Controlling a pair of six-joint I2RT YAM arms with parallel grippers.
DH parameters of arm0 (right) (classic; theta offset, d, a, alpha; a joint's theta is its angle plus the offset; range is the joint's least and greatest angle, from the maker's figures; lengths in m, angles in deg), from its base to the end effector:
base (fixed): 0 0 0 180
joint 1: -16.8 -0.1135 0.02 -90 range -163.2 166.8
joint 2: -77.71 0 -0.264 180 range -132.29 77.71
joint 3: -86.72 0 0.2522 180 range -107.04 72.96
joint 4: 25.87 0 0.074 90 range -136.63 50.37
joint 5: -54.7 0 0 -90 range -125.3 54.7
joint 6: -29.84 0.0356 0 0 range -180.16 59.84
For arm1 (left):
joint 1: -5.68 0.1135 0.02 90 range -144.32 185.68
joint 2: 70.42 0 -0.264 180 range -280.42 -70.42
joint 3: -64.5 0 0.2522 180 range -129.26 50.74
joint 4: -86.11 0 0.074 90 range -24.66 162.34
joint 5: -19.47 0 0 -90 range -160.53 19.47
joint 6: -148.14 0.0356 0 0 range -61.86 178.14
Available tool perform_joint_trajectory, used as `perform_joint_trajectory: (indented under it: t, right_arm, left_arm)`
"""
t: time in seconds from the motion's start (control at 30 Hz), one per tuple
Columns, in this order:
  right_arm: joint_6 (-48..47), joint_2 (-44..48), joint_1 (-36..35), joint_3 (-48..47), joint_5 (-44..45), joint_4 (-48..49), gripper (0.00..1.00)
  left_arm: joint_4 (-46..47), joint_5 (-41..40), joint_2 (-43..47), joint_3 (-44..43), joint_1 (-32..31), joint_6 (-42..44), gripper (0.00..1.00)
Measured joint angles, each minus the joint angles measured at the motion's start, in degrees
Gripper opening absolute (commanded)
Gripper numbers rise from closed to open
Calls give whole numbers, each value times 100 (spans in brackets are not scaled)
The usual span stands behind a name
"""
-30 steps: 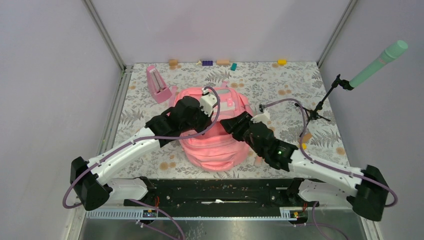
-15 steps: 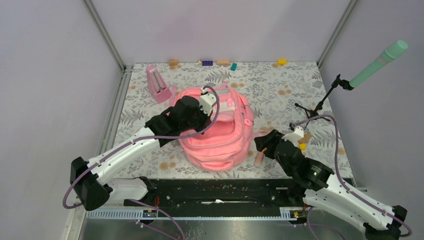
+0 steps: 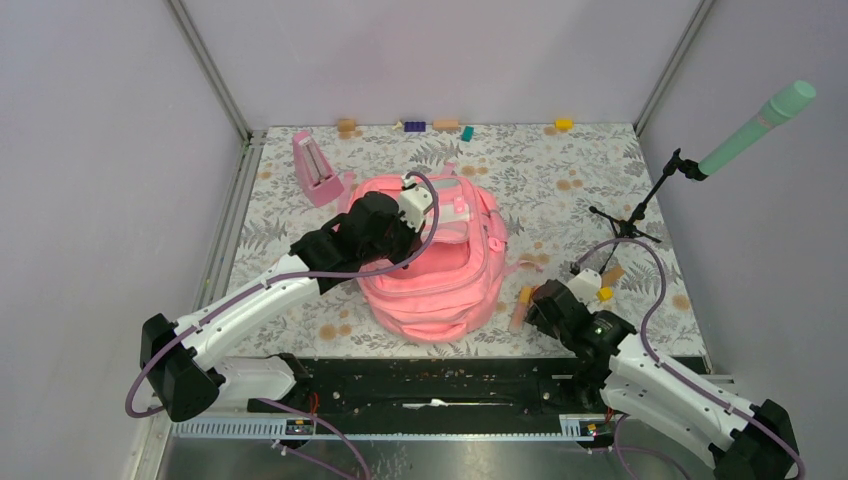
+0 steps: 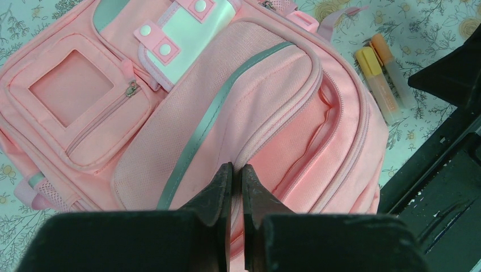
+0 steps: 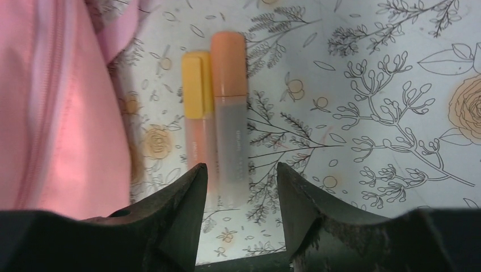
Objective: Pack the student bag
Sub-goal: Pick up the stationery from the center of the board.
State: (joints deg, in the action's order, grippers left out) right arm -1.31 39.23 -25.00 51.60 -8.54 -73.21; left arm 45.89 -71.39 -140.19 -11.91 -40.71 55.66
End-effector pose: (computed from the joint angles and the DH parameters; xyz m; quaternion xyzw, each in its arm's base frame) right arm 0.1092 0.0761 0.1811 0.2128 0.8945 0.1127 0.3766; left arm 0.1870 -0.1955 0.3298 0.3262 0.8186 -0.1895 0.4331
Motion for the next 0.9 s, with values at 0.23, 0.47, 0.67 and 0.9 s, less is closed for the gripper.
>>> perform_joint_trajectory:
  t: [0.23, 0.47, 0.67, 0.9]
  right_arm:
    - [9, -323, 17, 275, -87, 286, 55]
    - [-83, -658, 17, 275, -94, 542, 53]
    - [-164, -1060, 20, 249, -90, 811, 49]
    - [-195, -1429, 20, 129, -79, 1019, 46]
  left_arm:
    - [0, 0, 0, 0, 0, 0, 0]
    - [0, 2, 0, 0, 0, -2, 0]
    - [-2, 2, 0, 0, 0, 0, 0]
    - [-2, 2, -2, 0, 0, -2, 0]
